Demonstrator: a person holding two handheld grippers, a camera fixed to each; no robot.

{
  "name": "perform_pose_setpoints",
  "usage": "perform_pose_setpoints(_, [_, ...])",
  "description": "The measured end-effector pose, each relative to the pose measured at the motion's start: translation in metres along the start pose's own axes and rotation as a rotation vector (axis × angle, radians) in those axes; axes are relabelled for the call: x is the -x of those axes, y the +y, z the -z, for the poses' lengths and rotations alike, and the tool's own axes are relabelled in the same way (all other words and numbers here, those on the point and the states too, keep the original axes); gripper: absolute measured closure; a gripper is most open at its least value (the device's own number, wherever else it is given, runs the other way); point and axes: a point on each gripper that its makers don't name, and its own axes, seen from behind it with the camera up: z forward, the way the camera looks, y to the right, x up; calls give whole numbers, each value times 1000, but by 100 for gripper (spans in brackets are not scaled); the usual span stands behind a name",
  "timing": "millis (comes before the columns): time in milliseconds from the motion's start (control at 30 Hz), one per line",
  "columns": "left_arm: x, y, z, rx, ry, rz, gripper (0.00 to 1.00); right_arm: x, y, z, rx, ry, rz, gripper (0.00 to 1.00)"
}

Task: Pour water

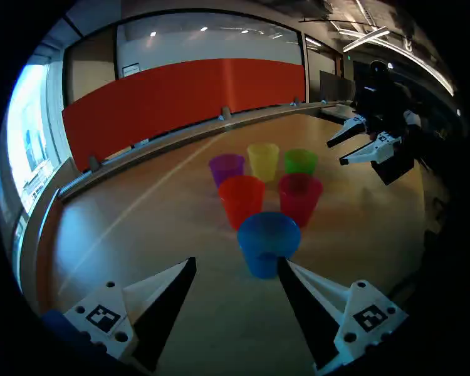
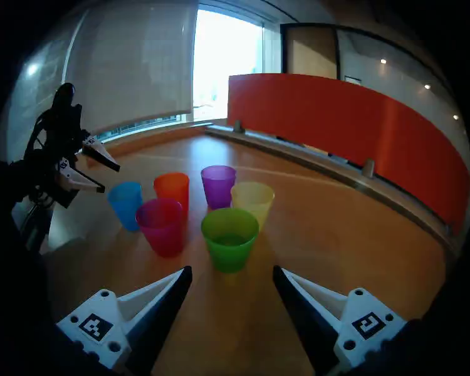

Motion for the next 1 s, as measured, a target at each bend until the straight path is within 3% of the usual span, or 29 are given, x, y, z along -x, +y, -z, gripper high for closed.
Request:
perform_pose_setpoints(600, [-21, -36, 18, -162, 149, 64, 4, -25, 9, 44, 198, 117, -22, 0])
perform_pose_setpoints(1000, [-53, -68, 47, -308, 298, 129, 4, -50, 37, 73, 384, 258, -73, 1])
